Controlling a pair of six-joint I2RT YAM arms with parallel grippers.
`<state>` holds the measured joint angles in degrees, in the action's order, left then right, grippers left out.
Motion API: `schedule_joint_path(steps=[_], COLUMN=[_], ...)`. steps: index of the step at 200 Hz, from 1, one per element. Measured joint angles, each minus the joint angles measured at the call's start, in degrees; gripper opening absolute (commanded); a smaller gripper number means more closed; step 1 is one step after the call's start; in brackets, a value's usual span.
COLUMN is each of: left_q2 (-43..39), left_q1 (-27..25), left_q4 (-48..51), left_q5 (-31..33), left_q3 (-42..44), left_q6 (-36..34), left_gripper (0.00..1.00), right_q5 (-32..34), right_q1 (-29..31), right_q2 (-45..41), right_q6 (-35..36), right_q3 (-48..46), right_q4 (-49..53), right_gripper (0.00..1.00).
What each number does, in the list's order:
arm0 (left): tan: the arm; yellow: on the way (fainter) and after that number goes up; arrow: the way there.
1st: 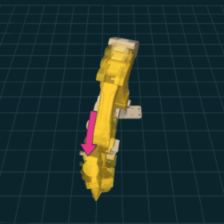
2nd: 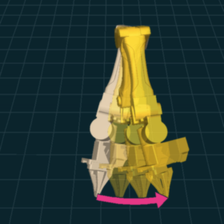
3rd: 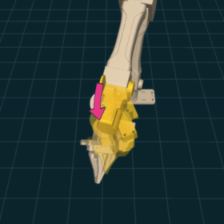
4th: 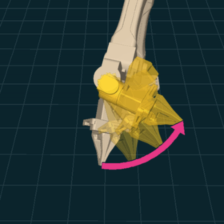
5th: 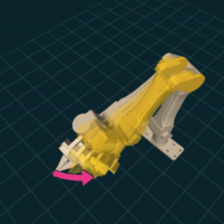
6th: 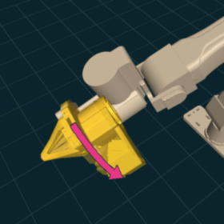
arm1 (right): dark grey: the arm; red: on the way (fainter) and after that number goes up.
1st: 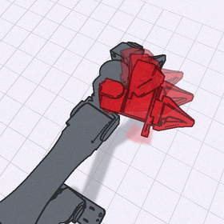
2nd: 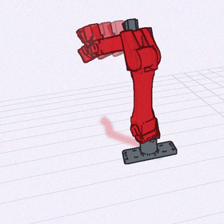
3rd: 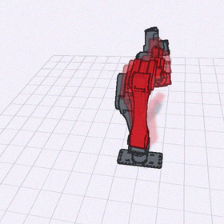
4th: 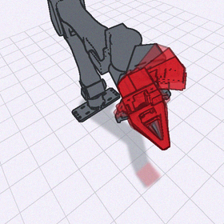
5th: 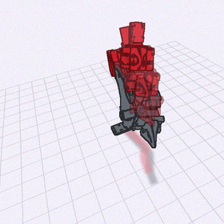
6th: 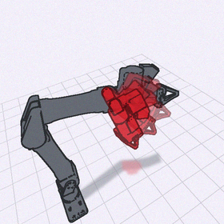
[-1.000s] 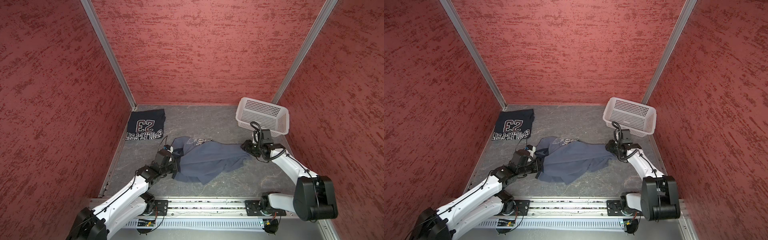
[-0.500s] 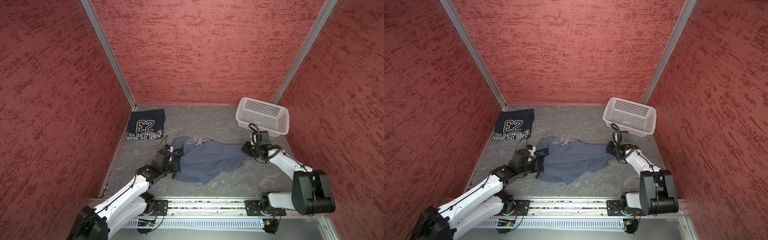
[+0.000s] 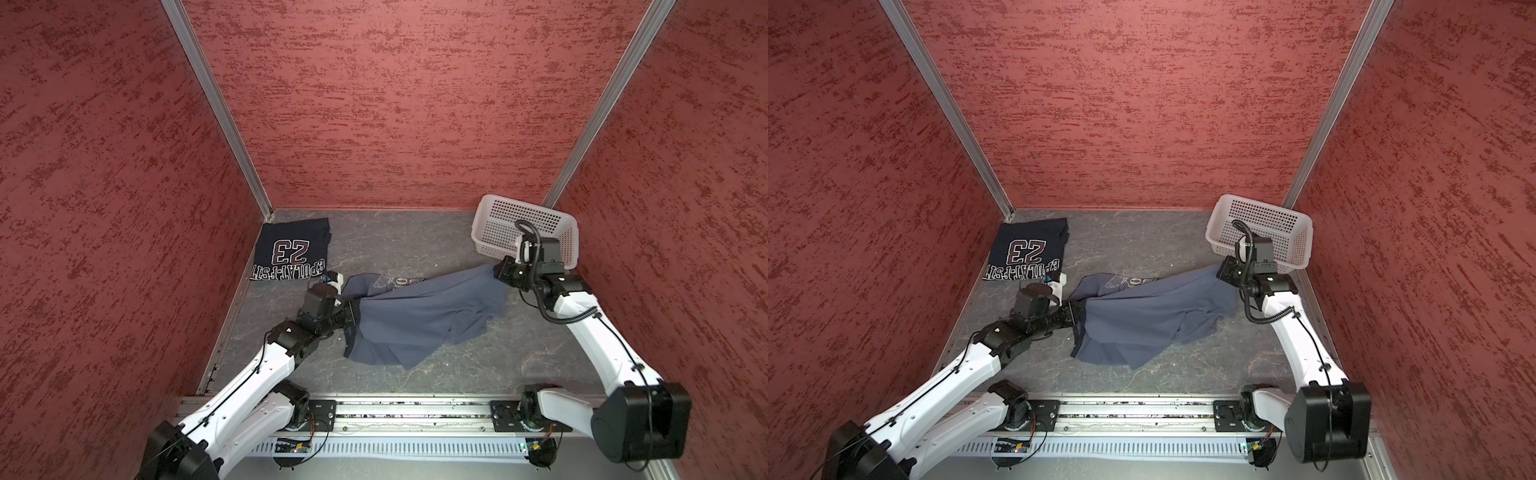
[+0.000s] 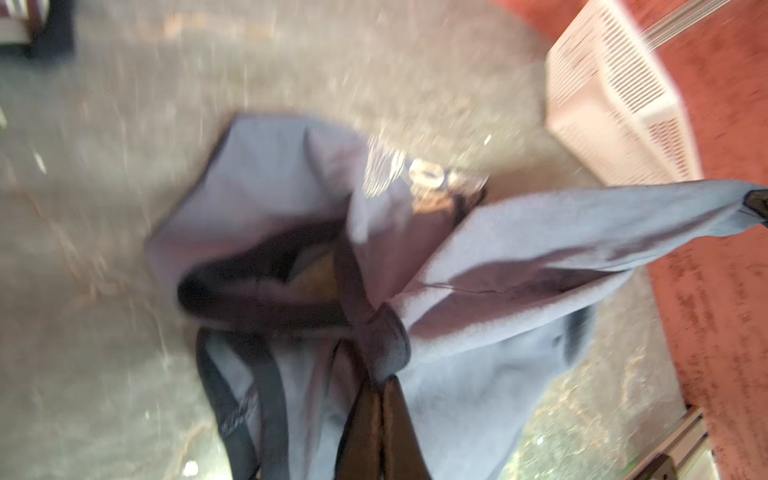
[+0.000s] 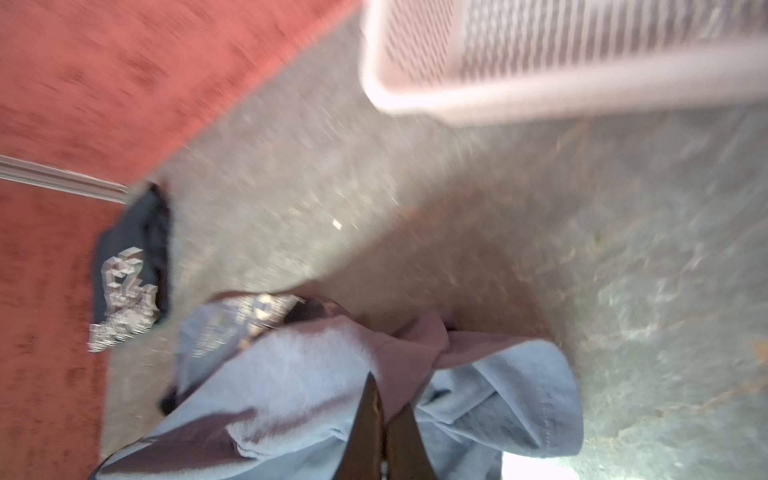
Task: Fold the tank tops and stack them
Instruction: 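Lift the blue-grey tank top high with both grippers and shake it out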
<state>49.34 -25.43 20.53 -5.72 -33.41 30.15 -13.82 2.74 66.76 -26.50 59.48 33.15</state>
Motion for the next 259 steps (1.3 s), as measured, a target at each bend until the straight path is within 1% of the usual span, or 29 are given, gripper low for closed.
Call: schedule_joint_path(steps=[28, 48, 60, 85, 98, 111, 134, 148, 168, 192, 207, 233, 259], left_q2=[-0.7, -0.2, 1.84, 10.38, 13.31, 14.56, 13.22, 10.16, 4.28, -1.68, -3.63, -3.34, 0.15], left_q1=[3.45, 6.4, 8.83, 12.85, 13.49, 13.6, 13.62, 13.6, 13.6, 13.6, 13.6, 13.6, 13.6], left_q4=[0.24, 1.84, 3.65, 5.68, 5.81, 6.75, 8.44, 8.74, 8.61, 8.07, 7.91, 8.31, 9.31], left_q5=[0.04, 0.28, 0.13, -0.22, -0.28, -0.42, -1.09, -1.95, -3.02, -3.26, -3.28, -3.26, -2.4], left_q3=[-9.94, -20.02, -28.15, -48.81, -55.41, -59.32, -61.42, -60.81, -58.77, -56.74, -56.22, -55.54, -54.62], left_q6=[-3.19, -6.05, -7.54, -10.05, -11.19, -12.46, -14.6, -15.69, -16.59, -17.09, -17.18, -17.38, -17.86], left_gripper=[0.0, 0.0, 0.0, 0.0, 0.0, 0.0, 0.0, 0.0, 0.0, 0.0, 0.0, 0.0, 0.0], right_q5=[0.42, 0.11, -0.5, -2.75, -3.72, -4.68, -6.8, -8.24, -9.53, -10.75, -11.28, -11.58, -10.93], right_q1=[0.0, 0.0, 0.0, 0.0, 0.0, 0.0, 0.0, 0.0, 0.0, 0.0, 0.0, 0.0, 0.0], right_q2=[-3.23, -3.34, -1.33, 5.31, 7.85, 9.7, 10.8, 9.88, 6.88, 1.27, -1.44, -5.18, -5.99], right_q6=[0.22, 0.15, -0.07, -1.51, -2.64, -3.48, -4.7, -5.25, -5.97, -6.93, -7.39, -7.82, -7.78], right_q3=[13.09, 22.08, 29.38, 44.46, 49.94, 54.49, 60.0, 61.57, 61.27, 57.44, 54.6, 48.59, 41.27], right_q4=[4.04, 6.14, 7.72, 7.89, 7.72, 7.98, 8.92, 9.03, 8.98, 7.76, 7.26, 5.73, 4.02], right_gripper=[0.0, 0.0, 0.0, 0.0, 0.0, 0.0, 0.0, 0.0, 0.0, 0.0, 0.0, 0.0, 0.0])
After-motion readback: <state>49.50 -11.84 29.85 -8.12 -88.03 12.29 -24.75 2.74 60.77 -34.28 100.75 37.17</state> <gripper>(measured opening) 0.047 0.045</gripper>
